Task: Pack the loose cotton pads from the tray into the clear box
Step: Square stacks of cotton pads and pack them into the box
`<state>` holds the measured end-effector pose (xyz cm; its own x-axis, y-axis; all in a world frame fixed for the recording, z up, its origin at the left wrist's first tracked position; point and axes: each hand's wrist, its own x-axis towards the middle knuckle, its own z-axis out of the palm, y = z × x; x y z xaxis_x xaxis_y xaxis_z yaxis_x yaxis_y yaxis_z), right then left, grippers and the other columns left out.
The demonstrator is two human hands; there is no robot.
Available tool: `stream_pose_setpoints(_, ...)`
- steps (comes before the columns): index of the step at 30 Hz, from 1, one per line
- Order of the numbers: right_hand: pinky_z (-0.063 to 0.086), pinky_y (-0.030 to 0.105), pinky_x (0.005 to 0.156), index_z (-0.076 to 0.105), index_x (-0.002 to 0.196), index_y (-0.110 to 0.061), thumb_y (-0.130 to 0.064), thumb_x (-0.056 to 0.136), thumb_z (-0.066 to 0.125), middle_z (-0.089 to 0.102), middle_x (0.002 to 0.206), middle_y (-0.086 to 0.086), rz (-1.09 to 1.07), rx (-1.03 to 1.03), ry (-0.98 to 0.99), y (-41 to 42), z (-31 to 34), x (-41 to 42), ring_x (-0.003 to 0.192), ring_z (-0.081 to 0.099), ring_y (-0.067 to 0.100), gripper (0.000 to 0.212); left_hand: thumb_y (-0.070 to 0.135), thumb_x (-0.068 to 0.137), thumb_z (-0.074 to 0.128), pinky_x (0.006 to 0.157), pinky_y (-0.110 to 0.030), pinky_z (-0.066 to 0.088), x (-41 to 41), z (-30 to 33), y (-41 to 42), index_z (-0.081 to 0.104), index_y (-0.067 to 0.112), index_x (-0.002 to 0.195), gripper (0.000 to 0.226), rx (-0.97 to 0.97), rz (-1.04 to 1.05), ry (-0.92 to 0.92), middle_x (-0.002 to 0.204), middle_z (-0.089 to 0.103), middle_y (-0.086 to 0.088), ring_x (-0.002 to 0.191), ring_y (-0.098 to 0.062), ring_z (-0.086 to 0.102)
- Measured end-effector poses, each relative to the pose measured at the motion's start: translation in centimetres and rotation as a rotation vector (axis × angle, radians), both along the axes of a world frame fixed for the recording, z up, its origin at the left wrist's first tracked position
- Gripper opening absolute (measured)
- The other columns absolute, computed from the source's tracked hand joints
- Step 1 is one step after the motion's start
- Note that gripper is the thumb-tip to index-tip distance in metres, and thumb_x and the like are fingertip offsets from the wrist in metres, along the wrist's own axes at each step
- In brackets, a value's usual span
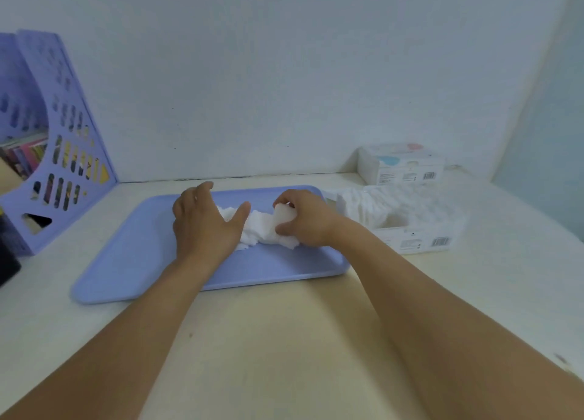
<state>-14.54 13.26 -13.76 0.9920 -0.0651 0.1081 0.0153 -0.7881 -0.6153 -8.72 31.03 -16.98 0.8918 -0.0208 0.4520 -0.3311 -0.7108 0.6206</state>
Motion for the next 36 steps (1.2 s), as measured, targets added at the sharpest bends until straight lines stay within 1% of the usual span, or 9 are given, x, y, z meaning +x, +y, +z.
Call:
stream_pose_setpoints(2,0.039,0.012,0.058,0.061,0.124,-0.014,-0.008,0.085,0.075,0.055,0.106,-0.001,-0.030,0.061,-0.114,-0.2,0.3,-0.3,0.090,0.053,0.016,0.042,0.049,0.089,0.067,0.112,-0.037,0.033,-0.4,0.3,-0.4,0.046,0.015,0.142,0.066,-0.059,-0.054,-0.125,0.146,0.045,-0.005,0.142,-0.024,0.030)
stream_pose_setpoints(6,0.054,0.027,0.066,0.070,0.105,-0.012,-0.009,0.072,0.089,0.068,0.086,0.006,-0.068,0.333,-0.377,-0.2,1.5,-1.0,0.073,0.063,0.018,0.038,0.041,0.091,0.070,0.089,-0.012,0.042,-2.2,2.2,-1.4,0.055,0.022,0.129,0.045,-0.347,-0.317,-0.041,0.129,0.056,0.006,0.119,-0.010,0.054)
stream_pose_setpoints(10,0.063,0.035,0.070,0.069,0.111,-0.001,-0.003,0.089,0.074,0.072,0.092,0.025,0.063,0.809,-0.340,1.1,2.2,-1.8,0.083,0.074,0.034,0.023,0.038,0.094,0.066,0.065,-0.032,0.059,-3.6,4.0,-1.6,0.067,0.013,0.114,0.032,-0.541,-0.575,0.319,0.101,0.073,-0.011,0.079,-0.019,0.070)
stream_pose_setpoints(15,0.058,0.032,0.086,0.066,0.125,-0.010,-0.014,0.104,0.052,0.069,0.119,0.008,0.009,0.694,-0.365,1.6,0.5,-0.2,0.099,0.065,0.015,0.025,0.023,0.101,0.060,0.053,-0.031,0.057,-2.3,3.9,-0.6,0.065,0.007,0.105,0.017,-0.542,-0.444,0.301,0.091,0.072,-0.015,0.064,-0.017,0.072)
stream_pose_setpoints(19,0.036,0.016,0.092,0.056,0.139,-0.015,-0.019,0.104,0.053,0.060,0.138,-0.001,-0.041,0.164,-0.268,0.8,-1.5,1.5,0.120,0.055,0.014,0.036,0.018,0.102,0.057,0.070,-0.030,0.058,-0.6,4.1,0.3,0.063,0.005,0.116,0.020,-0.836,-0.377,0.469,0.118,0.068,-0.020,0.093,-0.025,0.070)
stream_pose_setpoints(26,0.041,0.023,0.097,0.044,0.149,-0.021,-0.026,0.095,0.069,0.050,0.135,0.003,0.090,0.191,0.081,1.0,-2.2,2.4,0.118,0.054,0.018,0.059,0.014,0.101,0.055,0.067,-0.030,0.054,0.1,4.9,0.8,0.052,0.012,0.120,0.019,-1.042,-0.211,0.586,0.130,0.053,-0.011,0.110,-0.028,0.056)
stream_pose_setpoints(31,0.057,0.020,0.074,0.062,0.128,-0.014,-0.006,0.088,0.075,0.063,0.118,0.006,0.034,0.396,-0.114,0.6,-1.9,1.5,0.099,0.061,0.018,0.043,0.012,0.102,0.050,0.066,-0.027,0.054,0.1,4.5,0.4,0.052,0.010,0.124,0.021,-0.982,-0.263,0.578,0.127,0.057,-0.011,0.100,-0.024,0.059)
stream_pose_setpoints(33,0.063,0.034,0.074,0.066,0.120,-0.012,-0.002,0.086,0.076,0.066,0.110,0.010,0.014,0.616,-0.160,0.3,-1.1,0.8,0.094,0.066,0.023,0.037,0.012,0.103,0.050,0.075,-0.030,0.058,-0.1,4.2,0.3,0.053,0.009,0.128,0.025,-0.897,-0.301,0.522,0.121,0.062,-0.008,0.089,-0.019,0.063)
stream_pose_setpoints(36,0.060,0.031,0.068,0.067,0.113,-0.008,-0.002,0.088,0.074,0.073,0.099,0.011,0.051,0.947,-0.175,-0.1,0.6,-0.5,0.085,0.072,0.022,0.026,0.015,0.100,0.058,0.087,-0.038,0.060,-0.7,4.0,0.2,0.063,0.008,0.122,0.024,-0.755,-0.342,0.456,0.112,0.071,-0.005,0.077,-0.013,0.071)
